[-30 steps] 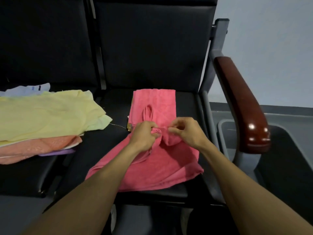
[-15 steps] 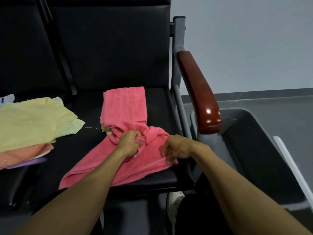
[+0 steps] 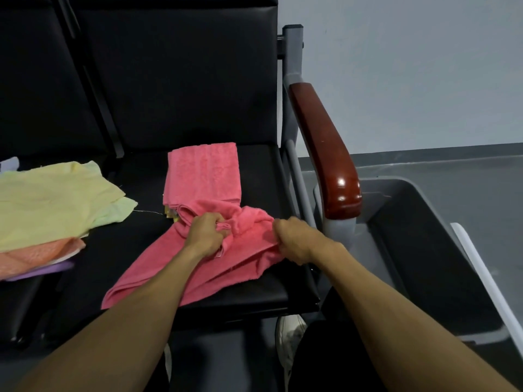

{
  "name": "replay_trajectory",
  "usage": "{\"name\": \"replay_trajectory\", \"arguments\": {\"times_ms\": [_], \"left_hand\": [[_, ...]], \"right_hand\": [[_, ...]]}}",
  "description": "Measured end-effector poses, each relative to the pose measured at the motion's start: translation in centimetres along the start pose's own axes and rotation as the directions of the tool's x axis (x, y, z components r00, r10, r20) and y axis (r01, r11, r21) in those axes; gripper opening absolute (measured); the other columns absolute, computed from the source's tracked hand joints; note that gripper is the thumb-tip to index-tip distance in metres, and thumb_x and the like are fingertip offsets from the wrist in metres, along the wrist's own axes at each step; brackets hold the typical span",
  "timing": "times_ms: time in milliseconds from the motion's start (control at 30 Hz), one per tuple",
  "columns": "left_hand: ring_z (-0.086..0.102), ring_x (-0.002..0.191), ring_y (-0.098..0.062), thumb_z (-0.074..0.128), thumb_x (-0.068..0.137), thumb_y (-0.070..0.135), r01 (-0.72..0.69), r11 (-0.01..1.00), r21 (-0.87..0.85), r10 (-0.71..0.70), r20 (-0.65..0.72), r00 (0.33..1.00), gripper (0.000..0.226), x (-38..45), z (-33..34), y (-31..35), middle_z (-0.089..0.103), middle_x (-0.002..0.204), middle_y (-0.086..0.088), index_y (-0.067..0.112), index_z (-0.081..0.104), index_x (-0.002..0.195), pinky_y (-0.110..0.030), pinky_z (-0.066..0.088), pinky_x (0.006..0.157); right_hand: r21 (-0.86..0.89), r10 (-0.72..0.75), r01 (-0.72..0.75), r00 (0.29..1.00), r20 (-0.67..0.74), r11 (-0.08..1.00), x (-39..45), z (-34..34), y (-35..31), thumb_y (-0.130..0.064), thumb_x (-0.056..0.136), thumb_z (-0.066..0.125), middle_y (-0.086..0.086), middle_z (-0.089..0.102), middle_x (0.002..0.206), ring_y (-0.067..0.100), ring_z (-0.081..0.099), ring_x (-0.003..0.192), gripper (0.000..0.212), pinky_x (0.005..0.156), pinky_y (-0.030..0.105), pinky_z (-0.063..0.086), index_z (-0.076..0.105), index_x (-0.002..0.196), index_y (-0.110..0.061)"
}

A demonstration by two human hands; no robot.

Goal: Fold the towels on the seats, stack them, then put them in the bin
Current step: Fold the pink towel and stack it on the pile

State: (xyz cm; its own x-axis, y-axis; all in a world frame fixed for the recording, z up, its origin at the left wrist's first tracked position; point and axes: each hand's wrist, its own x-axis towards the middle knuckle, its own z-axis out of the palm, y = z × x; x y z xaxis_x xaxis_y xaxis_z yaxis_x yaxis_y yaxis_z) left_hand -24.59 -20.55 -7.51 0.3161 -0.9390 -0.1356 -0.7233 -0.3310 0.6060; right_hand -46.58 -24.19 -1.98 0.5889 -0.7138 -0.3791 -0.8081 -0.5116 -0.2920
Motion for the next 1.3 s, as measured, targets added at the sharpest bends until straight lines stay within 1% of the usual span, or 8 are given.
{"name": "replay_trajectory", "arguments": {"times_ms": [100, 167, 300, 433, 667, 900, 1000, 1300], "left_hand": [[0.064, 0.077, -0.021, 0.070, 0.091, 0.013, -0.026, 0.999, -0.031, 0.024, -0.050, 0.998, 0.010, -0.2, -0.4, 0.2, 0.069, 0.078, 0.000, 0.014, 0.069, 0.081, -0.029, 0.044, 0.065], [0.061, 0.072, -0.015, 0.068, 0.092, 0.011, -0.060, 0.997, -0.046, 0.057, -0.069, 0.996, 0.012, -0.2, -0.8, 0.2, 0.066, 0.074, 0.005, 0.016, 0.068, 0.081, -0.025, 0.039, 0.058], [0.063, 0.079, -0.008, 0.072, 0.090, 0.011, -0.118, 0.983, -0.140, 0.111, -0.060, 0.992, 0.008, -0.4, -1.9, -0.2, 0.070, 0.083, 0.009, 0.019, 0.070, 0.090, -0.019, 0.042, 0.064], [0.066, 0.077, -0.004, 0.072, 0.088, 0.007, -0.165, 0.967, -0.195, 0.164, -0.022, 0.986, 0.014, -0.3, -2.6, -1.1, 0.071, 0.082, 0.012, 0.020, 0.071, 0.092, -0.020, 0.046, 0.070], [0.068, 0.093, -0.001, 0.072, 0.090, 0.005, -0.156, 0.942, -0.298, 0.170, 0.022, 0.985, 0.016, 0.3, -3.8, -2.3, 0.072, 0.109, 0.009, 0.016, 0.070, 0.102, -0.015, 0.051, 0.085], [0.069, 0.088, -0.015, 0.076, 0.086, 0.012, -0.034, 0.971, -0.237, -0.038, -0.291, 0.956, 0.014, -1.5, -9.8, -3.8, 0.073, 0.089, -0.001, 0.014, 0.071, 0.098, -0.028, 0.052, 0.081], [0.067, 0.088, -0.024, 0.072, 0.087, 0.013, 0.046, 0.982, -0.184, -0.125, -0.443, 0.888, 0.003, -3.1, -15.0, -4.3, 0.071, 0.086, 0.000, 0.016, 0.071, 0.087, -0.033, 0.051, 0.077], [0.066, 0.079, -0.027, 0.067, 0.088, 0.015, 0.004, 0.971, -0.239, -0.173, -0.692, 0.701, 0.026, -9.4, -30.3, 0.2, 0.070, 0.076, 0.000, 0.031, 0.063, 0.068, -0.039, 0.054, 0.066]], "right_hand": [[0.201, 0.005, -0.053, 0.973, 0.231, 0.978, -0.6, -0.3, -0.4, -0.049, 0.076, 0.081, 0.003, 0.065, 0.101, 0.020, 0.065, 0.083, 0.052, 0.070, 0.030, 0.050, 0.053, 0.105, -0.015], [0.326, -0.013, -0.008, 0.998, 0.062, 0.945, -0.1, -0.5, -0.8, -0.061, 0.073, 0.078, -0.002, 0.064, 0.102, 0.014, 0.062, 0.088, 0.055, 0.076, 0.031, 0.051, 0.056, 0.102, -0.020], [0.327, -0.049, 0.144, 0.959, -0.280, 0.934, 2.8, 0.3, -2.3, -0.040, 0.084, 0.077, -0.006, 0.061, 0.084, 0.014, 0.059, 0.076, 0.029, 0.071, 0.034, 0.048, 0.061, 0.103, -0.024], [0.293, -0.079, 0.177, 0.946, -0.316, 0.940, 5.6, 1.0, -4.8, -0.042, 0.082, 0.079, 0.002, 0.053, 0.108, 0.020, 0.056, 0.093, 0.042, 0.082, 0.034, 0.047, 0.065, 0.110, -0.015], [0.372, 0.006, 0.155, 0.918, -0.396, 0.915, 9.0, 1.6, -6.9, -0.024, 0.089, 0.071, 0.005, 0.064, 0.074, 0.030, 0.061, 0.072, 0.020, 0.063, 0.033, 0.042, 0.057, 0.076, -0.015], [0.448, 0.138, 0.232, 0.745, -0.653, 0.863, 6.7, -2.9, -6.5, -0.014, 0.087, 0.068, -0.007, 0.068, 0.069, 0.013, 0.063, 0.069, 0.013, 0.067, 0.027, 0.047, 0.068, 0.074, -0.017], [0.448, 0.192, 0.240, 0.663, -0.724, 0.861, 3.8, -7.6, -6.7, -0.008, 0.088, 0.065, -0.009, 0.066, 0.070, 0.004, 0.060, 0.066, 0.013, 0.066, 0.009, 0.043, 0.073, 0.080, -0.015], [0.517, 0.321, 0.301, 0.513, -0.796, 0.801, -4.8, -19.0, -8.8, -0.010, 0.091, 0.062, 0.000, 0.065, 0.068, 0.021, 0.061, 0.072, 0.022, 0.070, 0.030, 0.044, 0.065, 0.071, -0.017]]}}
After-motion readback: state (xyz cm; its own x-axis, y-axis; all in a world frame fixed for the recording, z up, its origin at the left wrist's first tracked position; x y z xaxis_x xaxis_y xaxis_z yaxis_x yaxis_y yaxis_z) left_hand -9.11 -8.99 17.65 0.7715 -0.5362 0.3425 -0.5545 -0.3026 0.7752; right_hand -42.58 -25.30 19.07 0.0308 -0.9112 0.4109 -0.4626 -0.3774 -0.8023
